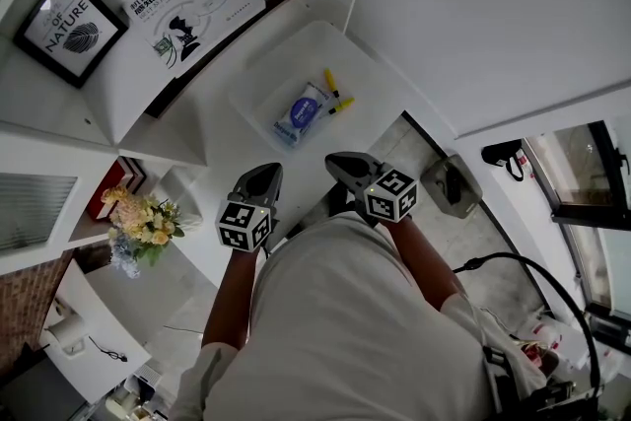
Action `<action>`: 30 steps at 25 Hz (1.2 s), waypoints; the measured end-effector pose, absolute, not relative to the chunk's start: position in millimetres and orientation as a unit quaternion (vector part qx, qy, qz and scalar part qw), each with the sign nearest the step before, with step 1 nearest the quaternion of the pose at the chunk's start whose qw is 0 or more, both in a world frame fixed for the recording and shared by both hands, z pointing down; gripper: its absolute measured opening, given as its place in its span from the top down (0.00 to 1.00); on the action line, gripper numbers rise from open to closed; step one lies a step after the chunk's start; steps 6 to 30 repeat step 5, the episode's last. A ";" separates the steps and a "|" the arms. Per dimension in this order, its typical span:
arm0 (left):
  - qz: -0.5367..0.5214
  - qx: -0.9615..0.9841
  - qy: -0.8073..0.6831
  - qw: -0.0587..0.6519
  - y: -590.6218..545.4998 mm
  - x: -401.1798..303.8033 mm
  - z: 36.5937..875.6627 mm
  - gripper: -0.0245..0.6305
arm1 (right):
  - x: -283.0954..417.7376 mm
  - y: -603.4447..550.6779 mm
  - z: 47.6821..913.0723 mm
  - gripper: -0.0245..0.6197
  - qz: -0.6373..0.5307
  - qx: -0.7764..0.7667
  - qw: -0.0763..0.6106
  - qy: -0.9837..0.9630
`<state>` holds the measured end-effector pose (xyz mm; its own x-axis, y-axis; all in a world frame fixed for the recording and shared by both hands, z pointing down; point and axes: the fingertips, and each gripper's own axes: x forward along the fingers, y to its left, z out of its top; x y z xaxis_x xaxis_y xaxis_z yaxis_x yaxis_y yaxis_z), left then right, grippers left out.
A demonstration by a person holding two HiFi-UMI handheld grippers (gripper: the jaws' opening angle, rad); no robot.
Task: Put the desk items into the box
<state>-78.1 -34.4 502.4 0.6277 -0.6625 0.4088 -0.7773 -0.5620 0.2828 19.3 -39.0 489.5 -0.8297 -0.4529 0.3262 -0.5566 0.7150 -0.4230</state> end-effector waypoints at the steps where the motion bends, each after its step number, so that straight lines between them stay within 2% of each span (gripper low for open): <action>1: 0.130 0.874 -0.412 0.223 -34.7 -77.4 502.9 0.96 | 20.0 -39.5 489.5 0.96 0.259 0.274 0.100 -0.921; 30: 0.131 0.874 -0.412 0.224 -37.0 -75.1 504.8 0.96 | 22.1 -42.2 489.3 0.96 0.256 0.272 0.101 -0.922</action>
